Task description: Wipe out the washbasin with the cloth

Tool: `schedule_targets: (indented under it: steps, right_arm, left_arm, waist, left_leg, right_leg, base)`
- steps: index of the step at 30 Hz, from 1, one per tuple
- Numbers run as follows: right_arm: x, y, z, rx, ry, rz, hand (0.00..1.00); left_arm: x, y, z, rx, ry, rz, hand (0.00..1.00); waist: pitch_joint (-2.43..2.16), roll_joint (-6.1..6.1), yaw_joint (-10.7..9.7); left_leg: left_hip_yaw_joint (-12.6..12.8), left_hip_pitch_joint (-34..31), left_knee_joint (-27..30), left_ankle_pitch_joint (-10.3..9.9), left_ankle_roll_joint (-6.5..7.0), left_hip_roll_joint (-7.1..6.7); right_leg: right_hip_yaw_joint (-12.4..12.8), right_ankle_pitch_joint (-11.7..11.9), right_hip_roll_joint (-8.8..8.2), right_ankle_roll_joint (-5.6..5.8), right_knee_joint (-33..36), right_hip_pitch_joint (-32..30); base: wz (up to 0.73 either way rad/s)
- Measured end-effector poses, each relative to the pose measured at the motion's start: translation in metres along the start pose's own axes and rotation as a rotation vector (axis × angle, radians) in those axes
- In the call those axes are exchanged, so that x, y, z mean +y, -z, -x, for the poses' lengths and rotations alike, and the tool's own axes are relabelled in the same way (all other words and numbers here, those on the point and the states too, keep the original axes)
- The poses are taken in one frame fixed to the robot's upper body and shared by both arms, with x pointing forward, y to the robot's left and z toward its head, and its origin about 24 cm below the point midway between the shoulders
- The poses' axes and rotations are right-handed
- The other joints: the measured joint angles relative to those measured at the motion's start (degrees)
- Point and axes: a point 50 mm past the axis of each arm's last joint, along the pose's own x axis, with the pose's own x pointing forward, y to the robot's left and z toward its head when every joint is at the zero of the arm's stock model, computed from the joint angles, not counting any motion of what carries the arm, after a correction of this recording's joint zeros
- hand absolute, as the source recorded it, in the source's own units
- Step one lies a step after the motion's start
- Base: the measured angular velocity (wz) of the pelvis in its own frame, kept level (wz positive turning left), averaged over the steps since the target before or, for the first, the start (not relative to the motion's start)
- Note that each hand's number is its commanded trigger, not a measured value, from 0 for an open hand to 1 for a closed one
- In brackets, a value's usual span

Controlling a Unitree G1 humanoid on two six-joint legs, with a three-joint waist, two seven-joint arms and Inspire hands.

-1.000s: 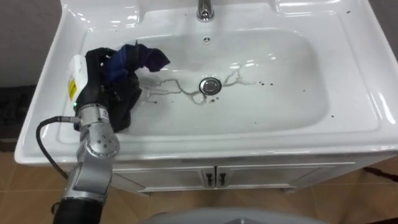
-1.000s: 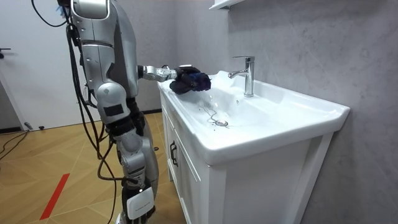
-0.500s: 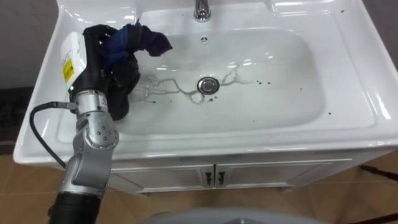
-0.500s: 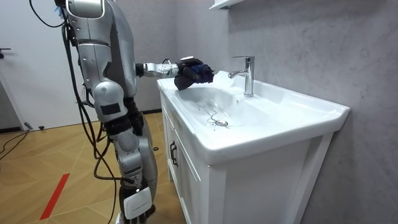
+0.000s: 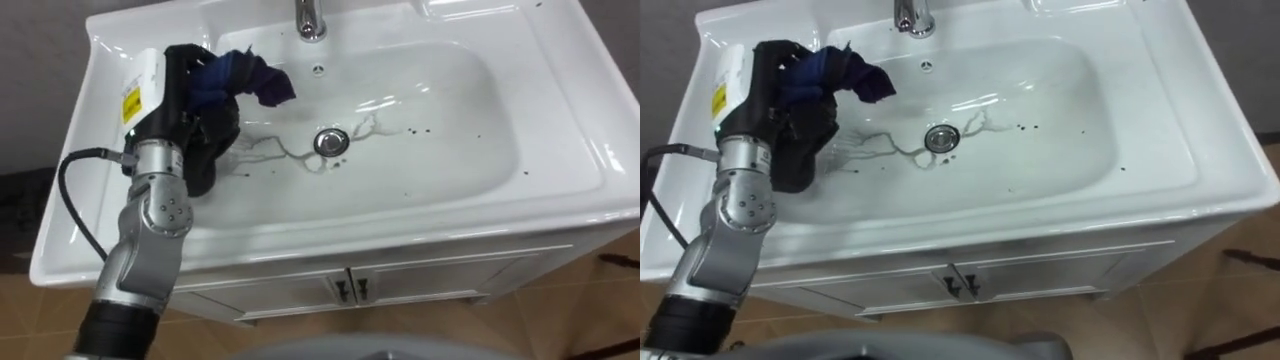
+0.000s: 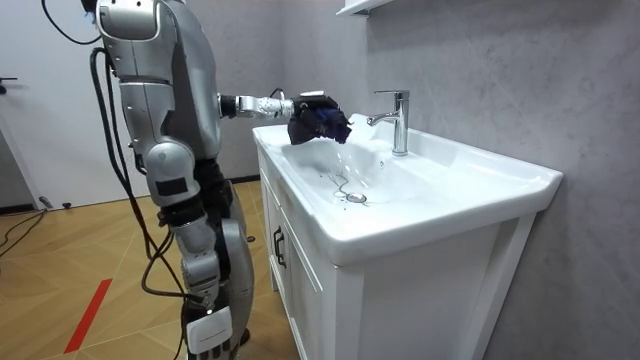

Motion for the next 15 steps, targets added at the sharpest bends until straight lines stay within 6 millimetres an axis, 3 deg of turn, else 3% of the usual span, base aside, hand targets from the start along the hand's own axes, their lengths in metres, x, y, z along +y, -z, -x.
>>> schedule_targets:
  steps: [5,10,15]
  right_arm:
    - [0.0,-0.001,0.0,-0.003,0.0,-0.006,0.0]
    - [0.0,-0.002,0.0,-0.01,-0.001,-0.014,0.0]
    - [0.0,-0.003,0.0,-0.012,-0.003,-0.015,0.0]
  left_arm:
    - [-0.006,0.006,0.0,0.029,0.057,-0.009,1.0]
    - [-0.027,0.025,0.004,0.115,0.156,-0.044,1.0]
    - [-0.027,0.028,0.004,0.117,0.157,-0.128,1.0]
  waist:
    - [0.16,-0.32,-0.51]
    - [0.04,-0.17,-1.05]
    - [-0.07,-0.32,-1.92]
  left_leg:
    - [0.45,0.04,-0.31,0.0,0.0,-0.01]
    - [0.57,-0.07,-0.29,0.0,0.0,0.01]
    - [0.65,-0.09,-0.27,0.0,0.0,0.0]
  right_leg:
    - [0.06,0.0,-0.04,0.01,0.01,-0.09]
    - [0.39,0.0,0.01,0.01,0.02,-0.31]
    - [0.79,0.01,0.02,0.01,0.1,-0.43]
  base:
    - [0.0]
    - [-0.01]
    - [-0.02]
